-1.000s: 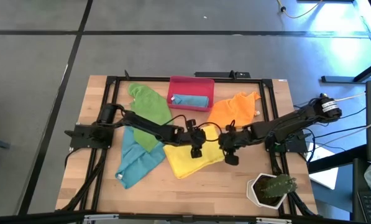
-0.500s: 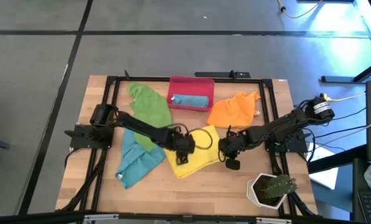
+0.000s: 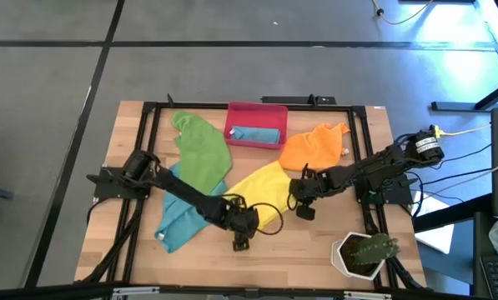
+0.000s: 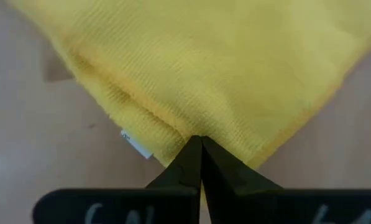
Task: Roll microfiber towels into tight, uniform cylinder then place into a basket
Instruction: Fold the yellow microfiber towel
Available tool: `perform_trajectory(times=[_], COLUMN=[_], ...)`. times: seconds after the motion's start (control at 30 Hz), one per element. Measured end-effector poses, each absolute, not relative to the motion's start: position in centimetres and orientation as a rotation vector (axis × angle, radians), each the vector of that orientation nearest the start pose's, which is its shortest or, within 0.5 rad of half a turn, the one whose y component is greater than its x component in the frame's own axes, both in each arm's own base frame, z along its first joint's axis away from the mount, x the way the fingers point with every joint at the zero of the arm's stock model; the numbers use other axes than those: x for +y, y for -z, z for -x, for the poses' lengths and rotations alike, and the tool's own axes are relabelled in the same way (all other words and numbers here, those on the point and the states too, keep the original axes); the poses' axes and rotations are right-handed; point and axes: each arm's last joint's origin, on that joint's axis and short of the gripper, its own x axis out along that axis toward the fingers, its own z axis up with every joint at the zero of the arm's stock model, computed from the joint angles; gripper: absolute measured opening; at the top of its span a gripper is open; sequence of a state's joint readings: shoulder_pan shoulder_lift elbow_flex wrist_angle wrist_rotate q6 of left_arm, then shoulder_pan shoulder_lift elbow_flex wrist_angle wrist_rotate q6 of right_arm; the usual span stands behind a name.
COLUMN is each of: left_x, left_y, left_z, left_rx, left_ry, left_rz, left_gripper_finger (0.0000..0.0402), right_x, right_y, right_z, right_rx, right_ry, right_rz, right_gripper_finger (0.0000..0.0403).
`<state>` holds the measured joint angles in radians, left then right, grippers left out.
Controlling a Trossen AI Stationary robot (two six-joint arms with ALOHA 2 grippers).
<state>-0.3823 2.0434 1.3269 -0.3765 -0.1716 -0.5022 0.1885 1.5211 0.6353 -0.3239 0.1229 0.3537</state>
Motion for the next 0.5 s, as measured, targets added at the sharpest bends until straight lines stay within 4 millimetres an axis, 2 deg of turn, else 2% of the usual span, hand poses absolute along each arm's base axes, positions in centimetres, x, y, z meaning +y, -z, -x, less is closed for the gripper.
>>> perform_trajectory(times=[0.17, 0.37, 0.5], left_x=[-15.4, -15.5, -15.2], left_y=[-13.1, -12.3, -12.8], left_z=[-38.7, -40.7, -41.6], left_rx=[1.013, 0.866, 0.77], left_ry=[-0.056, 0.05, 0.092], left_rz=[0.178, 0.233, 0.223], left_gripper_finger=[0.02, 0.02, 0.02], right_x=[3.0, 1.5, 0.8], right_y=[-12.5, -12.6, -12.7], right_z=[-24.1, -24.7, -24.9], right_rx=[1.159, 1.109, 1.091], right_ry=[0.218, 0.273, 0.294], right_rz=[-0.052, -0.006, 0.011], right_gripper_finger=[0.0012, 0.0012, 0.0012])
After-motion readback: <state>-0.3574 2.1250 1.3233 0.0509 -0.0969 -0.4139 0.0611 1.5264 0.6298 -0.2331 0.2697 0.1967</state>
